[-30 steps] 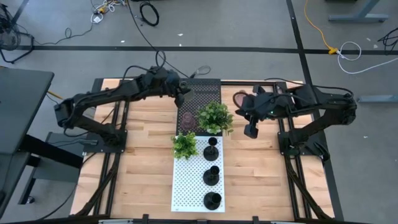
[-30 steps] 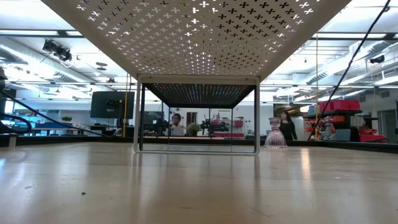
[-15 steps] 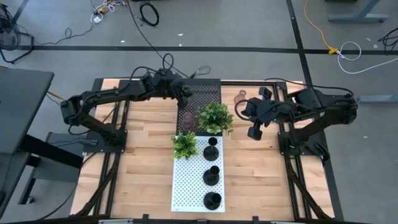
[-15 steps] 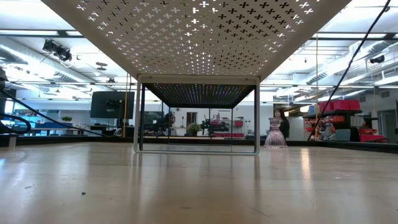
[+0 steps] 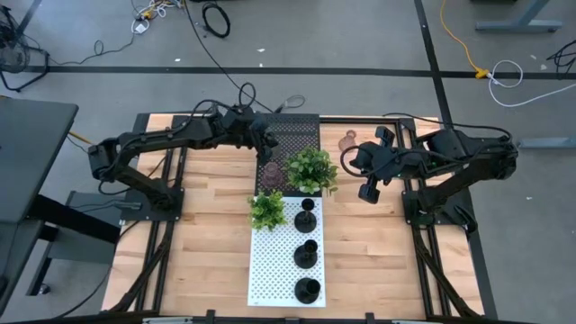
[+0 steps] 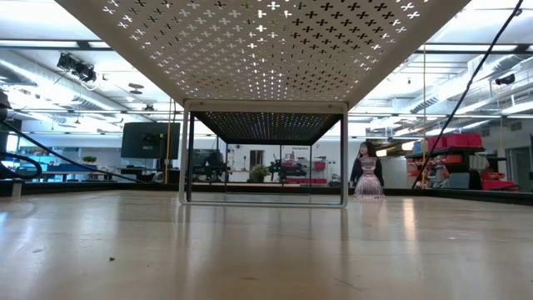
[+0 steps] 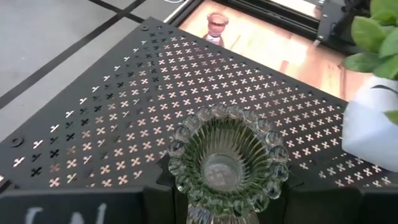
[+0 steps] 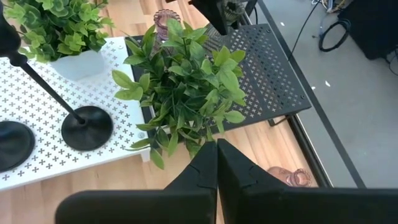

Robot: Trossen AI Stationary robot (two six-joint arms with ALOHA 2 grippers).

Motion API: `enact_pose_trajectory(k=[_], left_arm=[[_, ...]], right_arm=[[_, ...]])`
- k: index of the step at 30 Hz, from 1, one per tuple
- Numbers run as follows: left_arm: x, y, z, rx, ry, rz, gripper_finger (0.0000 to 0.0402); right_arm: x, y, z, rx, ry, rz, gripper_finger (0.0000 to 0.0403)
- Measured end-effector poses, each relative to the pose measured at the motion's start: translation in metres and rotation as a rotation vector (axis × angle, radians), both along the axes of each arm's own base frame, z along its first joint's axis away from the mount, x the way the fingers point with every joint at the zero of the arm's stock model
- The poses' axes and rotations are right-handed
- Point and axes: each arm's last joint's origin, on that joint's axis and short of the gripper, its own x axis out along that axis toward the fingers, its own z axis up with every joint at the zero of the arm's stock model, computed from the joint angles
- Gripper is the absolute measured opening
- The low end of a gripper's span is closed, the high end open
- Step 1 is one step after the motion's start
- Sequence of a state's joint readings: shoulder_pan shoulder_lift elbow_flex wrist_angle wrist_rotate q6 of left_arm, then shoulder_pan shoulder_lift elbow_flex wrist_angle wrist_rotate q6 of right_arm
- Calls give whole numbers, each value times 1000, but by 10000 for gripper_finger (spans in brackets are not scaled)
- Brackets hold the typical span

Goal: Pick & Place candle stick holders
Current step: Put the green glass candle holder on the black shelf

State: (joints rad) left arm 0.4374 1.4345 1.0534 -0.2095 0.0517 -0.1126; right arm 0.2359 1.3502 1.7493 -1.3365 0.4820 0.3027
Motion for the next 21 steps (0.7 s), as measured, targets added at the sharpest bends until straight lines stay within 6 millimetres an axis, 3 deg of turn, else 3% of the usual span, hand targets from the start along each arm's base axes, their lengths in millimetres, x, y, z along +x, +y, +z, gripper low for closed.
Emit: enact_pose_trajectory(k=[21], left_arm=[[10,4,-12,-10,21,0,126]], right_arm=[[0,0,0,2,-5,-2,2]])
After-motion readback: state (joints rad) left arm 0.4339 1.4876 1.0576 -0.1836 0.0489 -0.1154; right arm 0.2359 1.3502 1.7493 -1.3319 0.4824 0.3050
